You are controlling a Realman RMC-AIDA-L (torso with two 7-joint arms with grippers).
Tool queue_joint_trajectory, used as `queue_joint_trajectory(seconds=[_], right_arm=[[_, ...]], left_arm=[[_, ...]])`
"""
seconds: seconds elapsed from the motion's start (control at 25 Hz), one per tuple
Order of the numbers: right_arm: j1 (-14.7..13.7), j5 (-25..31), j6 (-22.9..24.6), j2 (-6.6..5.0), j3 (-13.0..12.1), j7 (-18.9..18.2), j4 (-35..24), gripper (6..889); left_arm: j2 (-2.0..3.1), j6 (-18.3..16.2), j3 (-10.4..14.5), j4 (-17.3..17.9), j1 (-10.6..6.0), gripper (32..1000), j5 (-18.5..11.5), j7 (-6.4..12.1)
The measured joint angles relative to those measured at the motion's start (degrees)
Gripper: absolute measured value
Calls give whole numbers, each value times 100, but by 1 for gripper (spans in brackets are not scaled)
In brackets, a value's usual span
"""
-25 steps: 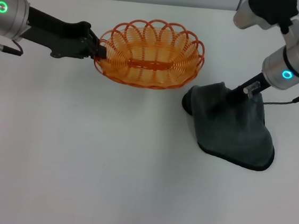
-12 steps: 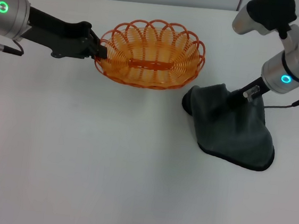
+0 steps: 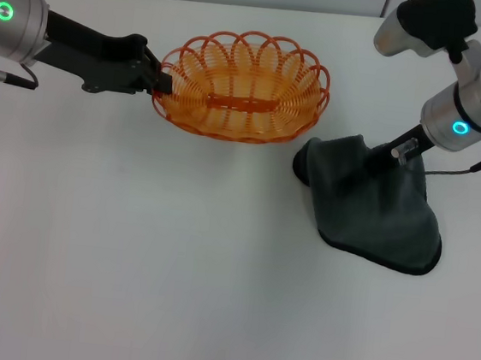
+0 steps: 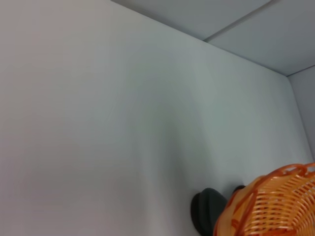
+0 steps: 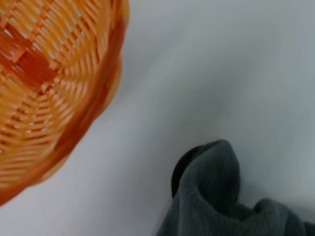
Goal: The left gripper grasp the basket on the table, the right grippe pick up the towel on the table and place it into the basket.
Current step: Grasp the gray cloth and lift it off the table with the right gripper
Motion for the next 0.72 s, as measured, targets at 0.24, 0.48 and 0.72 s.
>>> queue_joint_trajectory(seconds=[0.24, 0.48, 0.72], right_arm=[[0, 0, -19, 0, -2, 28, 0, 816], [0, 0, -32, 0, -2, 14, 0, 790], [0, 0, -37, 0, -2, 22, 0, 763]], left_arm=[[0, -5, 0, 0, 0, 79, 0, 0], [-3, -15, 0, 0, 0, 79, 0, 0], [-6, -19, 0, 4, 0, 79, 0, 0]])
